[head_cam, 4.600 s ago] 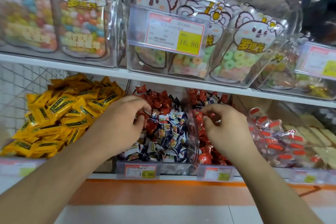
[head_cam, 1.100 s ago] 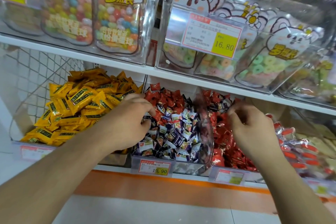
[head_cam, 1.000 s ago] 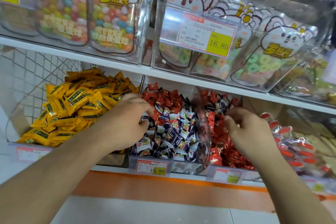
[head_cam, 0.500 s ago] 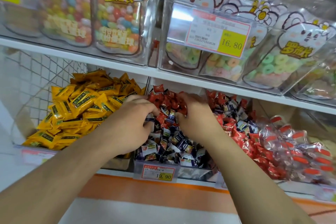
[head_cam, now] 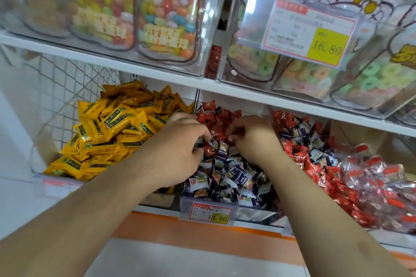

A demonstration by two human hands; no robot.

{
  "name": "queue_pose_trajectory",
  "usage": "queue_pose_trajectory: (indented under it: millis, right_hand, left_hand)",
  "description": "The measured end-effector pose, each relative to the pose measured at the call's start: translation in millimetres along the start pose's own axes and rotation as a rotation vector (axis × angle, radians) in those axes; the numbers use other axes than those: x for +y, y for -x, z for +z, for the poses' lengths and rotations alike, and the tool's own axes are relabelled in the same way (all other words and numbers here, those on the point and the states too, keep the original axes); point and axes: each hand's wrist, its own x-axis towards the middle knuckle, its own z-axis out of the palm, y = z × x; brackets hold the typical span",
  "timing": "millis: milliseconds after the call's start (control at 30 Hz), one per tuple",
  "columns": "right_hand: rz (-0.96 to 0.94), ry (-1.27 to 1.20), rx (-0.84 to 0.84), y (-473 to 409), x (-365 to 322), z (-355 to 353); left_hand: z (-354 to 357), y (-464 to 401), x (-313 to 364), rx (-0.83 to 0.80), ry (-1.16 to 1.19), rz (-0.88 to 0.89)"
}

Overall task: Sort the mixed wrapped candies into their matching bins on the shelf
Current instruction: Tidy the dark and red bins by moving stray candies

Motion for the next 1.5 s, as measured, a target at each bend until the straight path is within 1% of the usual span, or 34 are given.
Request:
queue_pose_trajectory:
  millis: [167, 333, 533, 600, 667, 767, 833, 900, 1000, 1133, 1233, 1367, 1433, 1500]
  right_hand:
    - [0.002, -0.126, 0.067, 12, -1, -7]
    - [0.066, -0.594, 0.086, 37, -14, -36]
    - [0.147, -0.996, 0.056, 65, 3, -56]
    - [0.169, -1.052, 0.054, 73, 16, -65]
    - [0.158, -1.011, 0.085, 81, 30, -75]
    - [0.156, -0.872, 0.161, 95, 51, -94]
    - [0.171, -0.786, 0.182, 106, 65, -102]
    - [0.179, -0.678, 0.183, 113, 76, -104]
    - [0.174, -0.551, 0.124, 119, 84, -105]
    - [0.138, -0.522, 0.067, 119, 83, -105]
    - [0.125, -0.529, 0.085, 115, 79, -104]
    - [0.092, -0.473, 0.141, 104, 66, -93]
    - [0.038, -0.441, 0.158, 97, 52, -82]
    - [-0.018, -0.387, 0.122, 89, 33, -71]
  left_hand:
    - [-1, 2, 2, 0.001, -0.005, -0.004]
    - [-1, 3, 5, 0.016, -0.013, -0.014]
    - [1, 4, 17, 0.067, -0.037, -0.022]
    - [3, 4, 21, 0.082, -0.043, -0.021]
    - [4, 4, 23, 0.081, -0.048, -0.035]
    - [8, 4, 29, 0.054, -0.085, -0.048]
    - [10, 4, 32, 0.036, -0.116, -0.046]
    - [12, 3, 34, 0.021, -0.146, -0.046]
    - [13, 2, 35, 0.010, -0.186, -0.053]
    - [16, 1, 37, 0.002, -0.221, -0.061]
    - [18, 0, 36, 0.006, -0.223, -0.057]
    - [17, -2, 30, 0.027, -0.200, -0.037]
    - [15, -3, 24, 0.029, -0.164, -0.025]
    - [10, -4, 19, 0.031, -0.124, -0.035]
